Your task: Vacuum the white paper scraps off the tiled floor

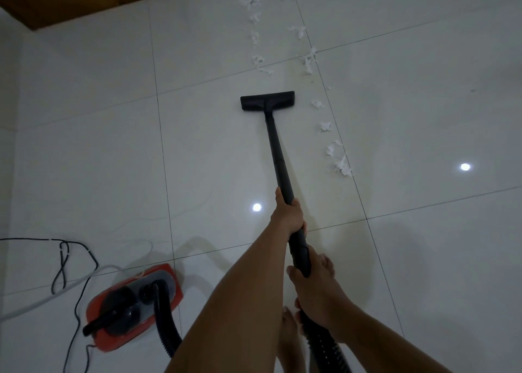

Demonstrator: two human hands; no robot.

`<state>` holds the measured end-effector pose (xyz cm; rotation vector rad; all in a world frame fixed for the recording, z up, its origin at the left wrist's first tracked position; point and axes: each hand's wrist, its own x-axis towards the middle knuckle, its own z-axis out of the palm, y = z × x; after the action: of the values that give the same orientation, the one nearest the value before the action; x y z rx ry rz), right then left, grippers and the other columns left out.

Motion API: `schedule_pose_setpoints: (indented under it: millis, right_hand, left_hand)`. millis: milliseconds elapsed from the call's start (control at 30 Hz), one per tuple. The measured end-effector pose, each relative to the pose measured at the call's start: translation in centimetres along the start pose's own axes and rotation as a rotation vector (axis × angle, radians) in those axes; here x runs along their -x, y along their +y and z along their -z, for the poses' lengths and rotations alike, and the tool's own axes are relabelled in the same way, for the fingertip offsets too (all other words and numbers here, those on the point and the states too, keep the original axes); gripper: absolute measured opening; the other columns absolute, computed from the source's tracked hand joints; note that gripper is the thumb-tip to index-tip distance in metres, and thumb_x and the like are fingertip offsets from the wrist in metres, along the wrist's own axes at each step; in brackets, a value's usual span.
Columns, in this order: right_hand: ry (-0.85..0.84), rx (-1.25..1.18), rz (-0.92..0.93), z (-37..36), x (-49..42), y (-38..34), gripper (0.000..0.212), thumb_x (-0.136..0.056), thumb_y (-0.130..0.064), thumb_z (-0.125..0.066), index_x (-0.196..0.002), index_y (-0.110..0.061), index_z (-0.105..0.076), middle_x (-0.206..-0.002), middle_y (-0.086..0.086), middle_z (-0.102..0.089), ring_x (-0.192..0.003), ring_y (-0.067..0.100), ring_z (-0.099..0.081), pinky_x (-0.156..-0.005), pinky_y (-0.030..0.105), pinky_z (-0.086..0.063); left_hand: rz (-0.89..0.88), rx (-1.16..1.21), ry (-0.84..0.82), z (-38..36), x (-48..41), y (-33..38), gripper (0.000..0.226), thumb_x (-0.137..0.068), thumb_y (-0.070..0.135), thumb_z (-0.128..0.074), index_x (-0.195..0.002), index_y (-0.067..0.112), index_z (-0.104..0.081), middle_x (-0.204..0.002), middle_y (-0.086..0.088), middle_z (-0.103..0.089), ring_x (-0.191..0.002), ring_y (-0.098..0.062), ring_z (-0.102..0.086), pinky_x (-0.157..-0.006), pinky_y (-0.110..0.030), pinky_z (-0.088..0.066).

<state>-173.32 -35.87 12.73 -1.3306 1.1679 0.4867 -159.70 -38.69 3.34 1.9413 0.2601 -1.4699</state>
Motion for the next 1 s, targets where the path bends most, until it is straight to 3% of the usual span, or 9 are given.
schedule_pose_setpoints:
  millis: [100, 167, 200, 300, 400, 533, 667, 900, 1000]
  right_hand:
    - [-0.009, -0.019, -0.015, 1.0, -1.4, -1.4, 0.057, -0.106, -0.029, -0.049, -0.157, -0.034, -0.024, -0.091, 0.008, -0.066, -0.061, 0.012, -0.067, -0.056, 0.025, -0.058]
    - [0.007, 0.058, -0.019, 2.0, -2.6, -2.4, 0.06, -0.106, -0.036, -0.047, -0.158, -0.038, -0.018, -0.114, 0.017, -0.069, -0.092, 0.021, -0.07, -0.089, 0.043, -0.06]
    - [0.001, 0.079, -0.026, 2.6, -3.2, -2.9, 0.061, -0.106, -0.038, -0.047, -0.158, -0.041, -0.016, -0.116, 0.017, -0.069, -0.097, 0.024, -0.069, -0.098, 0.051, -0.055]
    - [-0.039, 0.068, -0.003, 4.7, -4.6, -4.0, 0.057, -0.106, -0.037, -0.047, -0.155, -0.044, -0.019, -0.085, 0.003, -0.07, -0.07, 0.015, -0.072, -0.077, 0.039, -0.064]
    - [-0.048, 0.061, 0.034, 6.4, -5.8, -4.9, 0.056, -0.107, -0.033, -0.047, -0.156, -0.039, -0.021, -0.08, -0.002, -0.067, -0.048, 0.001, -0.061, -0.049, 0.02, -0.051]
    - [-0.055, 0.085, 0.044, 7.5, -6.9, -6.8, 0.055, -0.105, -0.046, -0.047, -0.154, -0.04, -0.024, -0.089, -0.014, -0.066, -0.061, 0.004, -0.067, -0.057, 0.02, -0.049]
    - [-0.08, 0.049, 0.024, 8.9, -8.3, -8.9, 0.057, -0.105, -0.034, -0.048, -0.156, -0.041, -0.023, -0.091, -0.004, -0.067, -0.07, 0.013, -0.066, -0.064, 0.031, -0.053]
    - [-0.105, -0.067, 0.003, 9.4, -9.8, -12.8, 0.048, -0.105, -0.041, -0.05, -0.148, -0.041, -0.031, -0.086, 0.0, -0.064, -0.067, 0.014, -0.063, -0.077, 0.041, -0.061]
    - [-0.111, -0.076, -0.033, 9.3, -10.6, -14.0, 0.045, -0.105, -0.041, -0.047, -0.147, -0.041, -0.03, -0.081, 0.003, -0.062, -0.062, 0.015, -0.061, -0.067, 0.037, -0.057]
  left_hand:
    - [0.001, -0.004, 0.017, 0.0, -1.2, 2.0, 0.068, -0.109, 0.035, -0.037, -0.158, 0.053, 0.006, -0.076, -0.008, -0.057, -0.054, -0.015, -0.055, -0.08, -0.044, -0.062]
    - [0.007, -0.002, 0.026, -0.2, -2.1, 3.5, 0.067, -0.109, 0.035, -0.037, -0.158, 0.053, 0.006, -0.075, -0.008, -0.057, -0.055, -0.015, -0.055, -0.08, -0.044, -0.062]
    - [0.004, 0.0, 0.026, -0.4, -2.5, 4.3, 0.067, -0.109, 0.035, -0.037, -0.158, 0.053, 0.007, -0.074, -0.008, -0.057, -0.054, -0.015, -0.055, -0.079, -0.044, -0.062]
    - [-0.009, 0.012, 0.028, -1.1, -3.5, 6.4, 0.067, -0.109, 0.034, -0.036, -0.157, 0.053, 0.006, -0.07, -0.007, -0.056, -0.051, -0.016, -0.054, -0.079, -0.045, -0.062]
    - [-0.006, 0.025, 0.03, -1.7, -4.4, 8.0, 0.068, -0.109, 0.034, -0.036, -0.157, 0.053, 0.009, -0.07, -0.007, -0.056, -0.052, -0.016, -0.055, -0.081, -0.046, -0.062]
    - [0.013, 0.055, 0.048, -1.6, -5.3, 10.2, 0.067, -0.109, 0.035, -0.037, -0.157, 0.053, 0.006, -0.072, -0.008, -0.056, -0.054, -0.017, -0.055, -0.082, -0.047, -0.062]
    - [0.003, 0.068, 0.051, -1.3, -6.2, 12.8, 0.067, -0.11, 0.034, -0.037, -0.158, 0.051, 0.006, -0.07, -0.008, -0.056, -0.05, -0.016, -0.055, -0.067, -0.039, -0.061]
    - [0.013, 0.096, 0.04, 0.3, -7.9, 16.1, 0.065, -0.109, 0.034, -0.037, -0.158, 0.053, 0.004, -0.072, -0.008, -0.055, -0.053, -0.016, -0.053, -0.078, -0.042, -0.06]
    - [0.002, 0.091, 0.034, 1.0, -8.6, 17.0, 0.065, -0.11, 0.033, -0.036, -0.158, 0.051, 0.002, -0.076, -0.008, -0.055, -0.054, -0.016, -0.052, -0.081, -0.043, -0.06]
